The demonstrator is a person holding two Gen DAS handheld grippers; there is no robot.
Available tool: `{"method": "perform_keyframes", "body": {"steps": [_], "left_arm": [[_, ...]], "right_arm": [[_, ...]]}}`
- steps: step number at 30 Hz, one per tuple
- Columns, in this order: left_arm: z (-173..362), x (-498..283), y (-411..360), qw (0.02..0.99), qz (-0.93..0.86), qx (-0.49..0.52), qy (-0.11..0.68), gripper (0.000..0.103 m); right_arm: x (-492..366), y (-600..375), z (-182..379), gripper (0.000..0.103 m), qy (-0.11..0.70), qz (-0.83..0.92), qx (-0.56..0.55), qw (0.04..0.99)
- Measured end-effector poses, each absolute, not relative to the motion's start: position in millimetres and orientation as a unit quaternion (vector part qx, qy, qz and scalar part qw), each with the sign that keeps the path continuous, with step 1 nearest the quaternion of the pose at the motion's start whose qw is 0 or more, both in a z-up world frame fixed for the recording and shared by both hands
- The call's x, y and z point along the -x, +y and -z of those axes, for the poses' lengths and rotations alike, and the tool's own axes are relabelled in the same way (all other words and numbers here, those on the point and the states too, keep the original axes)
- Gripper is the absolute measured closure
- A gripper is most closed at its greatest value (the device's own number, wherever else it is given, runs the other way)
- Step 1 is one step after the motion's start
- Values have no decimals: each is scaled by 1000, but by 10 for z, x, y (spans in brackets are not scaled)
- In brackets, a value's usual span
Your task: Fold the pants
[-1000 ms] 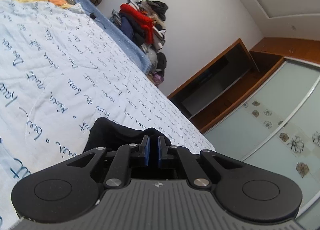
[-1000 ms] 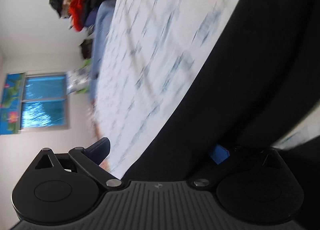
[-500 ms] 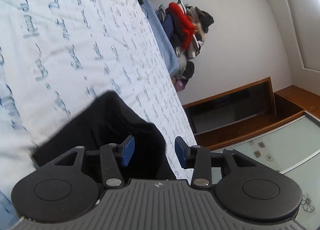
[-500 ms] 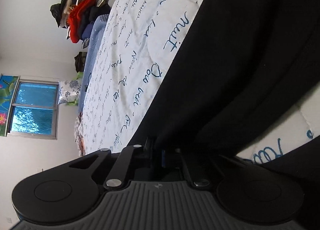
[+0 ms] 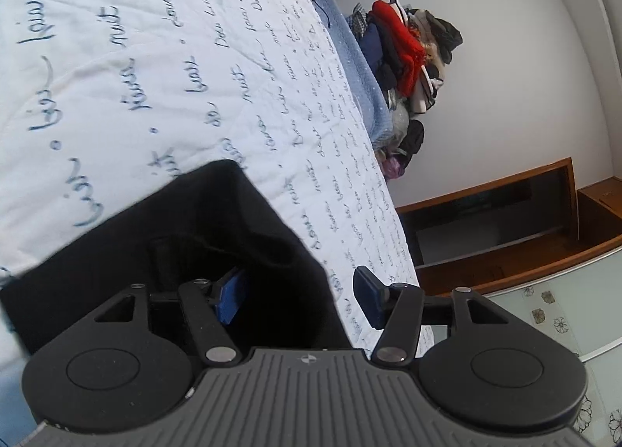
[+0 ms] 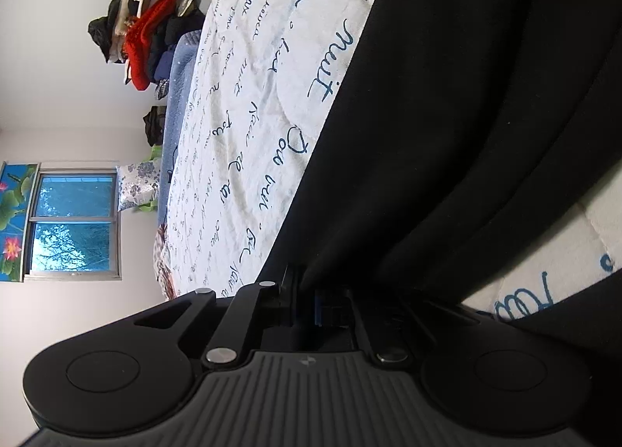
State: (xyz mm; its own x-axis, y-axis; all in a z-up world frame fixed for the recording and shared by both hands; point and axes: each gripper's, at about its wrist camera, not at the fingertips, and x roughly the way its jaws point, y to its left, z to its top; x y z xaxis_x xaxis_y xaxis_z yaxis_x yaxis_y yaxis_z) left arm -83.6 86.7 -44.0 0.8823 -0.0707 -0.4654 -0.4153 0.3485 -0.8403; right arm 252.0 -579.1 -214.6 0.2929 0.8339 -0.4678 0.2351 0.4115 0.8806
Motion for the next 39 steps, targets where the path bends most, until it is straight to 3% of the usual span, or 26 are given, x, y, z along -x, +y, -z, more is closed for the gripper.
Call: {"method": "perform_keyframes", "body": {"steps": [2,4,7,8,9,10,14,18,22,26,32,39], "left_arm": [[364,841,802,798,-101,551,220,40],[335,855,750,805,-102,539,225,33],[400,777,794,802,-127,536,231,34],[448,738,828,799,-137,538,231,47],[491,675,855,795,-149,536,244,88],[534,613,875,788,-156,531,270,95],[450,560,793,803,-156,494,295,96],[329,734,967,761,-102,586,259,96],[145,849,983,771,-68,579,257,96],[150,822,966,782,-64,555,277,96],[77,1110,1004,799,-13,533,277,96],[735,1549,1049,751,-51,561,344,95]], "right_arm": [[-2523,-5792,2149,97,547,-235,-495,633],[-2519,-5825,2173,97,546,-239,-499,629],[-2521,-5832,2187,97,545,-240,-502,627],[-2526,-5831,2190,97,545,-239,-505,625],[-2528,-5833,2196,96,545,-238,-508,623],[-2530,-5835,2198,95,545,-238,-511,621],[-2518,-5882,2234,95,544,-242,-526,608],[-2512,-5924,2263,95,542,-243,-540,596],[-2512,-5880,2214,94,545,-241,-523,609],[-2461,-5836,1948,94,497,-256,-459,691],[-2080,-6099,1462,97,416,-334,-446,719],[-1362,-6512,1789,97,455,-339,-482,667]]}}
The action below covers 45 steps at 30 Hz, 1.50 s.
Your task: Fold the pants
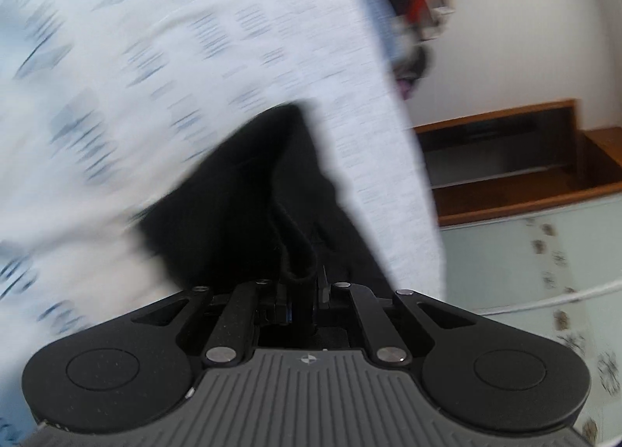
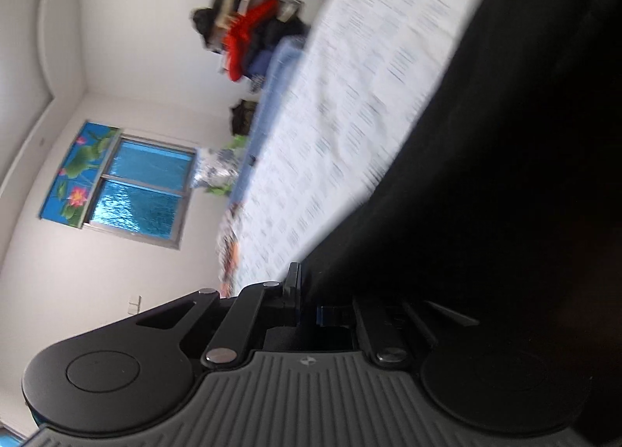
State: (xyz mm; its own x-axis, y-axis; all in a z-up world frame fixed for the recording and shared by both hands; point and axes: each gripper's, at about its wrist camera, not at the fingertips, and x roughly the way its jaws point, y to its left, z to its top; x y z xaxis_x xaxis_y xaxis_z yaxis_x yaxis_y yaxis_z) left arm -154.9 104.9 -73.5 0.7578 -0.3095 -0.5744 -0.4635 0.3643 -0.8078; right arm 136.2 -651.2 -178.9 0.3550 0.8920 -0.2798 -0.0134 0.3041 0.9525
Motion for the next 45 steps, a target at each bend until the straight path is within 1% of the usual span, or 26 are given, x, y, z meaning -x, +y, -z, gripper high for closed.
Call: {"method": "perform_keyframes", "body": {"steps": [2,5,7,12,21,26,28,29,30,31,32,33,34,36,38,40,41,42,43,44,45], "left_arm": [[890,1584,1063,739,-61,573,349,95],[846,1555,1067,744,-59,570,343,95],[768,1541,1077,755,-56,555,345,95],[668,1579,1123,755,-49,554,346,95],[833,1556,1193,732,-54,573,365,95],[502,1550,1178,767,-31,532,358,95],[535,1545,1212,768,-42,524,365,95],[636,1523,1233,761,-51,525,378,94],[774,1496,1247,751,-59,530,390,94],[907,1472,1262,739,-60,542,395,89],[989,1467,1281,731,-58,557,390,86],[1014,1466,1291,728,-55,566,383,85],[1005,1469,1296,729,-55,567,380,81],[955,1478,1288,732,-48,565,377,82],[844,1508,1259,741,-42,554,377,79],[673,1563,1202,758,-32,536,371,61],[577,1594,1159,768,-27,525,366,57],[485,1622,1105,778,-22,513,362,54],[401,1635,1051,787,-15,500,360,54],[334,1640,981,795,-8,488,361,54],[264,1627,908,801,-2,476,363,54]], "right_arm": [[-1237,-6547,1962,97,476,-323,-485,658],[-1213,-6572,2105,97,492,-308,-483,656],[-1221,-6554,2066,95,489,-311,-482,658],[-1201,-6588,1925,95,481,-322,-471,666],[-1083,-6552,1999,95,514,-322,-449,656],[-1043,-6564,1785,95,501,-353,-440,656],[-973,-6585,1767,95,504,-363,-435,652],[-949,-6559,1803,95,512,-362,-431,649],[-938,-6538,1860,95,523,-360,-427,644],[-928,-6520,1928,95,534,-355,-420,642],[-922,-6505,1989,95,542,-349,-418,640],[-918,-6501,2027,95,544,-349,-423,635],[-907,-6505,2026,95,542,-351,-426,634],[-921,-6514,1995,95,547,-352,-422,632],[-931,-6571,2019,90,552,-350,-433,621],[-946,-6675,2018,89,556,-343,-442,615],[-929,-6758,1989,88,551,-341,-442,620],[-911,-6873,1950,81,545,-336,-442,628],[-860,-6999,1935,70,535,-331,-445,637],[-831,-7128,1903,63,522,-325,-452,646],[-810,-7293,1864,46,507,-317,-460,656]]}}
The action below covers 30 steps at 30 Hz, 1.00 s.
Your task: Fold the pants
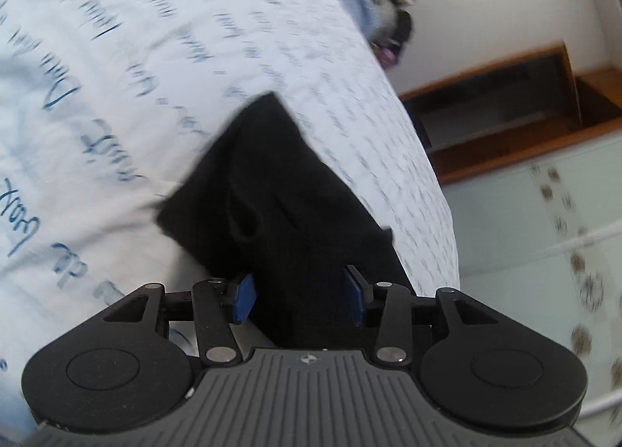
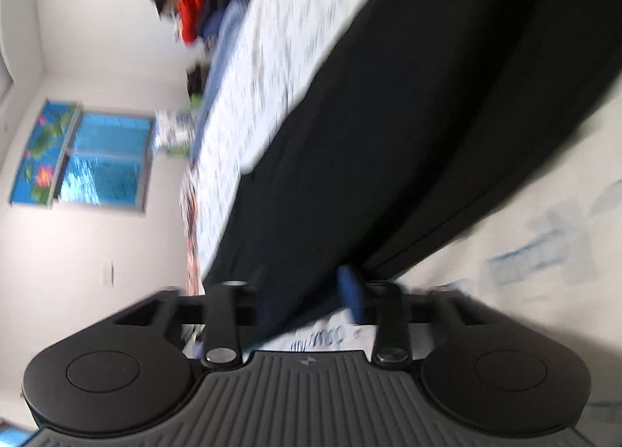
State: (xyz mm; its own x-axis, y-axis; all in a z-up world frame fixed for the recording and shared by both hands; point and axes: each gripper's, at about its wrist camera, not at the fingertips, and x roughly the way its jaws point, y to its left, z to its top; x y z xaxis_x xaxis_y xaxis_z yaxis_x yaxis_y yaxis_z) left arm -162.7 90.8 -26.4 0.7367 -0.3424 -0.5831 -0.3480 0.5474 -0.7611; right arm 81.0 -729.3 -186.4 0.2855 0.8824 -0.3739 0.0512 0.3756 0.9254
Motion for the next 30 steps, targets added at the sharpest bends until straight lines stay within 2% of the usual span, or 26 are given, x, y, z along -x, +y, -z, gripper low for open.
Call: {"method": "perform_keyframes", "body": {"steps": [1,2,6,10,17,19,26,30], "left_arm": [[200,1610,828,807,6,465,364,54],[148,1585,756,811,15,457,366,54],[-15,1371,395,824,54,428,368,54],[-63,1112,-63,824,123,404,379,54],[324,550,-962,785,204,402,425,53],[474,383,-1215,778,218,387,445,53],[965,63,-1638,762,227,365,485,53],[1101,44,-1610,753,231,396,472,53]], "right_arm": [[-795,-7476,1824,30,490,-305,-470,667],[-787,-7658,1783,26,472,-291,-480,680],[-882,-8356,1659,25,389,-236,-523,721],[-1110,-8781,1752,25,365,-183,-559,721],[-1400,-8864,2189,25,378,-169,-626,661],[-1394,-8795,2129,15,383,-189,-597,679],[-1367,-8565,1999,11,437,-238,-548,673],[-1402,-8256,1999,0,454,-263,-538,659]]}}
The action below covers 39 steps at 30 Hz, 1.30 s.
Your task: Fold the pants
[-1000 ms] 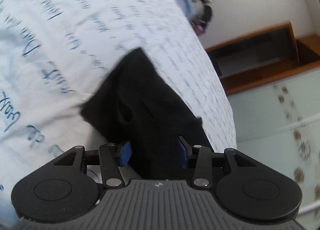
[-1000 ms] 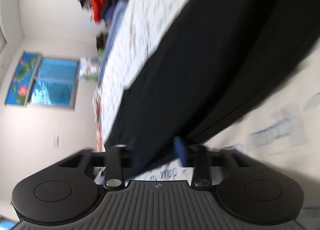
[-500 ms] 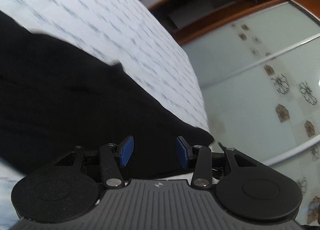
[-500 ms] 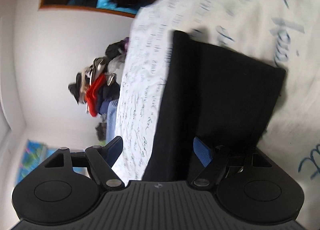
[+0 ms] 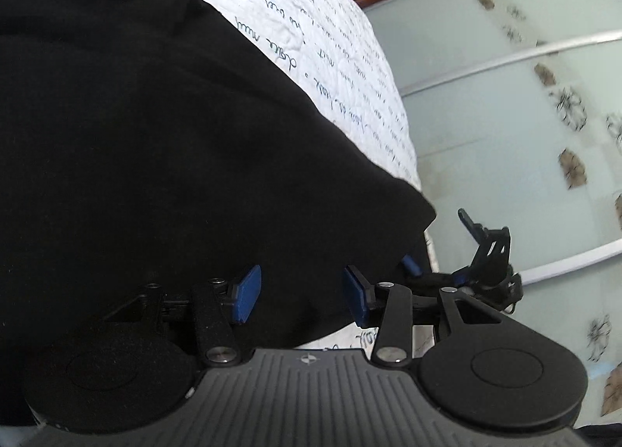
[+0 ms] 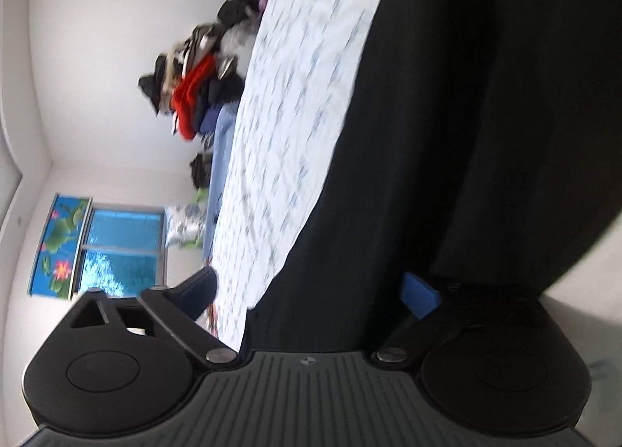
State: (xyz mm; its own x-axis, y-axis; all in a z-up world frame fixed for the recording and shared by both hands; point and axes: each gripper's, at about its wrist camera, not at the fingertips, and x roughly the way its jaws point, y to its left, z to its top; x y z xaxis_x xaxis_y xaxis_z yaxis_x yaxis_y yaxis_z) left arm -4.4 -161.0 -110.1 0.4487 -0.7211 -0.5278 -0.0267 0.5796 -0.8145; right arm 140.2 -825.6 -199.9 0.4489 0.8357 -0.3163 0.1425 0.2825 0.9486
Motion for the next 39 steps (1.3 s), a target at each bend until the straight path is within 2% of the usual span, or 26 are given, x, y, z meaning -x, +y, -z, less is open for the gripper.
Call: {"method": "perform_keyframes", "body": {"steps": [4,7,10,13,15,19,23,24,28,30,32,34,35,38,39], "left_arm": [[1228,80,-1571,746,231,424,459,56],[1290,88,-1559,742,232,435,454,58],[1305,95,-1537,741,234,434,457,59],[1297,100,-1480,738,238,436,458,59],[1288,113,-1460,738,238,436,458,59],[1282,84,-1453,736,239,435,459,59],[1244,90,-1456,737,239,435,459,60],[1244,88,-1459,738,239,434,459,60],[1234,83,-1458,736,238,435,461,60],[1226,80,-1459,735,238,436,462,60],[1226,85,-1457,735,237,436,461,60],[1229,92,-1455,736,237,436,460,60],[1227,95,-1455,737,237,436,459,60],[1224,98,-1453,737,239,435,459,60],[1223,99,-1452,737,239,435,459,60]], "right_arm": [[-1378,-7854,1955,0,480,-307,-514,642],[-1368,-7820,1948,0,459,-326,-525,639],[-1375,-8154,2160,1,380,-306,-644,590],[-1329,-8593,2331,1,299,-252,-710,586],[-1343,-8777,2473,1,264,-249,-757,543],[-1369,-8989,2633,0,209,-253,-812,483],[-1358,-9206,2590,0,163,-252,-817,492],[-1363,-9243,2573,0,160,-245,-814,502],[-1488,-9202,2401,1,228,-210,-761,569],[-1515,-9103,2202,1,248,-193,-712,627],[-1540,-8989,1998,20,268,-173,-656,684],[-1560,-8931,1933,73,284,-165,-628,706],[-1570,-8915,1946,77,291,-162,-626,705],[-1552,-8904,2066,78,317,-130,-616,709],[-1545,-8904,2102,87,325,-119,-613,710]]}}
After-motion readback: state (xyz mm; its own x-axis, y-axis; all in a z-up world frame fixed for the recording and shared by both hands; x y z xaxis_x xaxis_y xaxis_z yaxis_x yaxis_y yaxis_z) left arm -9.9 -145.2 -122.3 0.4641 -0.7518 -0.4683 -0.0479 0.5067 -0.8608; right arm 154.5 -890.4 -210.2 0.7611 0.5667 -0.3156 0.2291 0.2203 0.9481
